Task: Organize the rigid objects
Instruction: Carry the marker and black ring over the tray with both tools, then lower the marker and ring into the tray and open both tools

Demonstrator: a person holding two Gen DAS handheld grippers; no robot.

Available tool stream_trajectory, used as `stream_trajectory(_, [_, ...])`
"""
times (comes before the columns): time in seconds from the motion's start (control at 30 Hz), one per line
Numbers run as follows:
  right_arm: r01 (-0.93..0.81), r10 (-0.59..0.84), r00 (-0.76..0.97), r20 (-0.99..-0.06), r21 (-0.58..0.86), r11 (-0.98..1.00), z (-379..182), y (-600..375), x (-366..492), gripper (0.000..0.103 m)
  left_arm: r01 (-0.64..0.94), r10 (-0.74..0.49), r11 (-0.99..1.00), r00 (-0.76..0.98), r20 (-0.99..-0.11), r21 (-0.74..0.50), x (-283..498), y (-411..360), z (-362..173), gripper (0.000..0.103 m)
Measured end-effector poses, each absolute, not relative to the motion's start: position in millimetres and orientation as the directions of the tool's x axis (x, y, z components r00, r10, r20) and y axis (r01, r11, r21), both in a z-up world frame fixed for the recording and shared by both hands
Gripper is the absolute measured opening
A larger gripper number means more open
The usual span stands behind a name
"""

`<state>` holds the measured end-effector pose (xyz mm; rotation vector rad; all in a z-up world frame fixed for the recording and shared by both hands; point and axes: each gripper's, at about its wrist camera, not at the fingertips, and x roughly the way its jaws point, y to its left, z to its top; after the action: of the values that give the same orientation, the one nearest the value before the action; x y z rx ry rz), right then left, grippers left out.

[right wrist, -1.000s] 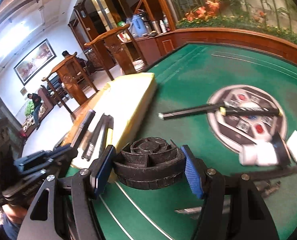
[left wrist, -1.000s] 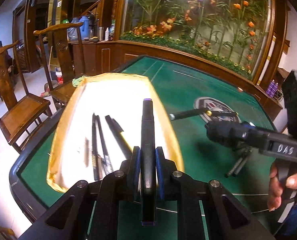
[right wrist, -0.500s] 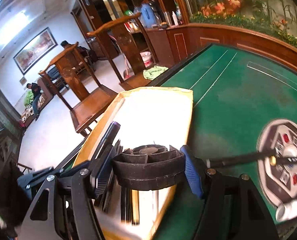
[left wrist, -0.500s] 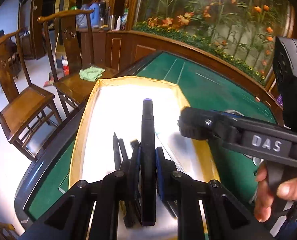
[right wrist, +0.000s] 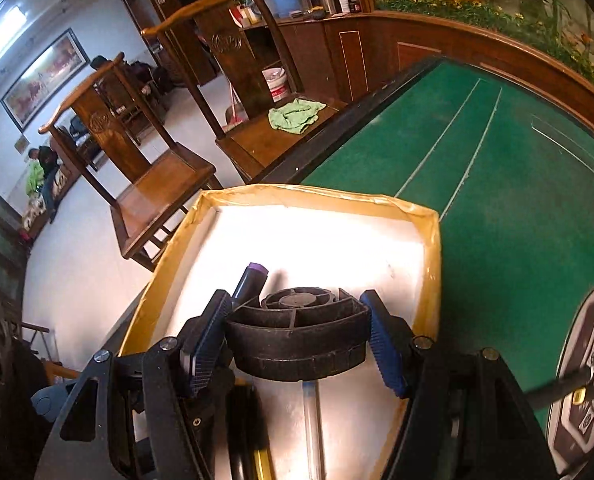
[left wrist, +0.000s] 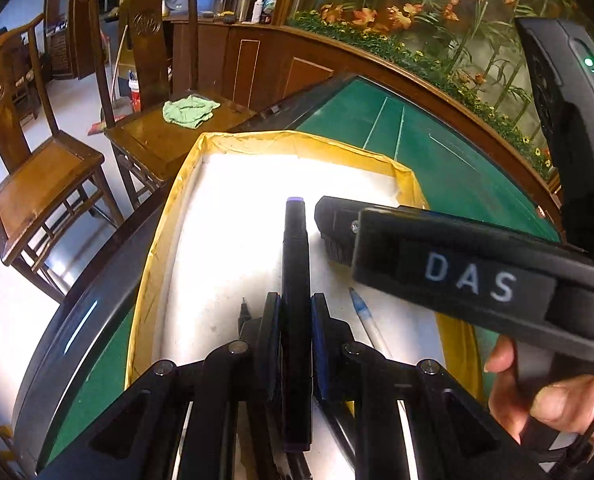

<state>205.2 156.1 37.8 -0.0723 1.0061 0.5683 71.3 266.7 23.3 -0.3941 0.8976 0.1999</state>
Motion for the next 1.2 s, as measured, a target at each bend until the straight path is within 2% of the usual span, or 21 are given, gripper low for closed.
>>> stream_trajectory(0.27, [-0.471,0.373,0.423,-0.826,0.151,0.869,31,165,210,0.066,-0.352,-0.002,0.897,0.600,-0.800,-0.266,77,272,20,0.014])
stream_trajectory(0.63, [-0.465,0.391,0.400,-0.829,0.184,0.866,29,161,212,0.066,-0.366,0.001,0.891,0.594,-0.804,-0.270,76,274,14,0.015])
stream_trajectory(0.7, [-0.461,0.386,0.399,-0.832,0.182,0.869,28,160,210,0.066,-0.370,-0.004,0.887,0.593,-0.805,-0.277,76,274,14,0.021])
stream_trajectory(0.77, [-0.462,0.385,0.392,-0.836,0.184,0.868,26,159,209,0.066,-0.370,-0.011,0.883,0.599,-0.800,-0.289,74,275,15,0.040])
stream_trajectory(1.03, [-0.460,0.400,0.376,-0.836,0.207,0.864,27,152,202,0.066,-0.367,-0.004,0.884,0.612,-0.791,-0.289,66,268,23,0.051])
stream_trajectory(1.2, [-0.469,0.427,0.371,-0.825,0.230,0.853,33,145,193,0.066,-0.372,0.008,0.883,0.622,-0.783,-0.287,57,264,29,0.054])
